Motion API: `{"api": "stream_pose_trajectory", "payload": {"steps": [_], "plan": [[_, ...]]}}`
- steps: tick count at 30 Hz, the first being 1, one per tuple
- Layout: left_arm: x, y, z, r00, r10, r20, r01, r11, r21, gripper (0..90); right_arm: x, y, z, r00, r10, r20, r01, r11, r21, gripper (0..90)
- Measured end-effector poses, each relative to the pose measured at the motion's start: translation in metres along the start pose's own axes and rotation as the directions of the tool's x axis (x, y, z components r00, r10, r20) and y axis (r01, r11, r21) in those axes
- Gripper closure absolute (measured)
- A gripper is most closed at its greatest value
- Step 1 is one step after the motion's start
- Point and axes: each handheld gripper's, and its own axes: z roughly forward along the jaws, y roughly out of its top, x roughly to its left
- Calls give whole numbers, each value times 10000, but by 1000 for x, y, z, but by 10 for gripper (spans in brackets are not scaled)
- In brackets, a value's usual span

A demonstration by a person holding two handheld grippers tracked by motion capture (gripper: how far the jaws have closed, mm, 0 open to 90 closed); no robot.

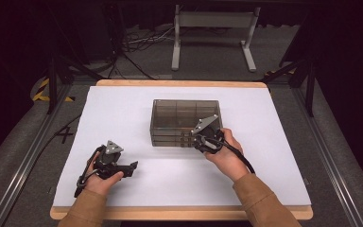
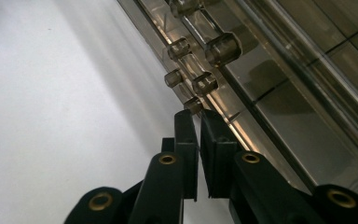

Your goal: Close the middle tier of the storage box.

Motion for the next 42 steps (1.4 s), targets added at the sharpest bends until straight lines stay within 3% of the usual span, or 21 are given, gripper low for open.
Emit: {"api": "stream_pose_trajectory", "payload": {"steps": [13, 22, 32, 42], "plan": [[0, 0, 0, 10000, 19, -12, -19, 10000, 3, 205, 6, -7, -23, 9925, -523, -1107, 454, 9970, -633, 739], [0, 0, -1, 10000, -44, 27, 44, 10000, -67, 205, 7, -13, -38, 9836, -530, -1723, 348, 9936, -1072, 629], [-1, 1, -4, 10000, -77, 34, 77, 9999, -116, 204, 3, -27, -50, 9818, -490, -1833, 244, 9907, -1340, 549], [1, 1, -4, 9999, -96, 32, 97, 9998, -177, 203, -9, -51, -65, 9884, 101, -1513, -343, 9868, -1585, 501]]}}
